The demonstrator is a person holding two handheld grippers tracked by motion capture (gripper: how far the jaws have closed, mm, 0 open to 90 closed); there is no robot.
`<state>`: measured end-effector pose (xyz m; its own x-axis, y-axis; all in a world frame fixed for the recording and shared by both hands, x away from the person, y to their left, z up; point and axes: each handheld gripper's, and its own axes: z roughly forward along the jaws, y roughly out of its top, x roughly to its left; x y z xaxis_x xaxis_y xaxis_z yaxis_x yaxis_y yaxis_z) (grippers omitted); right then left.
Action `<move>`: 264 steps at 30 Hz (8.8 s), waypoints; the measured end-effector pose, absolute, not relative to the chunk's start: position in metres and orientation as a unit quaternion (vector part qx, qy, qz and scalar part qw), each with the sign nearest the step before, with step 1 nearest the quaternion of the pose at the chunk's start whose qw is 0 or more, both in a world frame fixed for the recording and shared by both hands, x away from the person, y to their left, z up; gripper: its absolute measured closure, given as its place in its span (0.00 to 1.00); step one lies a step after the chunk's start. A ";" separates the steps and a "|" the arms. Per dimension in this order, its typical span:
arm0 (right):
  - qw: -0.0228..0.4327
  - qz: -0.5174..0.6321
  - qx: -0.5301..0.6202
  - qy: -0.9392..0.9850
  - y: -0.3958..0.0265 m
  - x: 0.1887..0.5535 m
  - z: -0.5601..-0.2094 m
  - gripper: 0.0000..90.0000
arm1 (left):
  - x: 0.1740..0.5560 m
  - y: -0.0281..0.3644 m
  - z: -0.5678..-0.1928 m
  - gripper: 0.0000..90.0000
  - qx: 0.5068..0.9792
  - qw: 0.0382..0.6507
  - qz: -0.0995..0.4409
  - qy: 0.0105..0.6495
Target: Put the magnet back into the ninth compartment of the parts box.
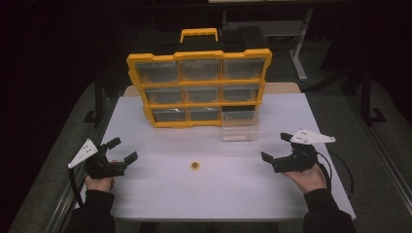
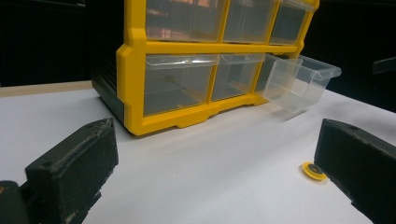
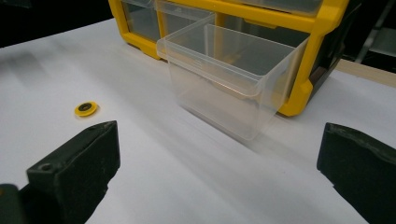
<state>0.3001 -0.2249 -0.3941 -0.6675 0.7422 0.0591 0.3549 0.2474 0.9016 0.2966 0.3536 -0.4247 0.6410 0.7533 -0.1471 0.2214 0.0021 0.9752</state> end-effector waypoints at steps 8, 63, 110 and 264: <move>0.185 0.489 0.351 0.777 -0.217 0.303 -0.394 0.00 | 0.297 0.354 -0.425 0.00 0.672 0.608 0.216 0.365; 0.136 0.447 0.281 0.838 -0.155 0.317 -0.384 0.00 | 0.297 0.353 -0.425 0.00 0.672 0.608 0.214 0.364; 0.077 0.429 0.219 0.873 -0.082 0.327 -0.383 0.00 | 0.296 0.351 -0.425 0.00 0.675 0.609 0.209 0.361; 0.052 0.342 0.224 0.911 -0.017 0.361 -0.387 0.68 | 0.296 0.349 -0.426 0.00 0.683 0.602 0.214 0.355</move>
<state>0.3613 -0.0169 -0.3869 -0.8940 0.4442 0.0587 0.3733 0.6660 0.6459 0.2962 0.3489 -0.4262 0.6557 0.7429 -0.1348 0.2272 -0.0239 0.9736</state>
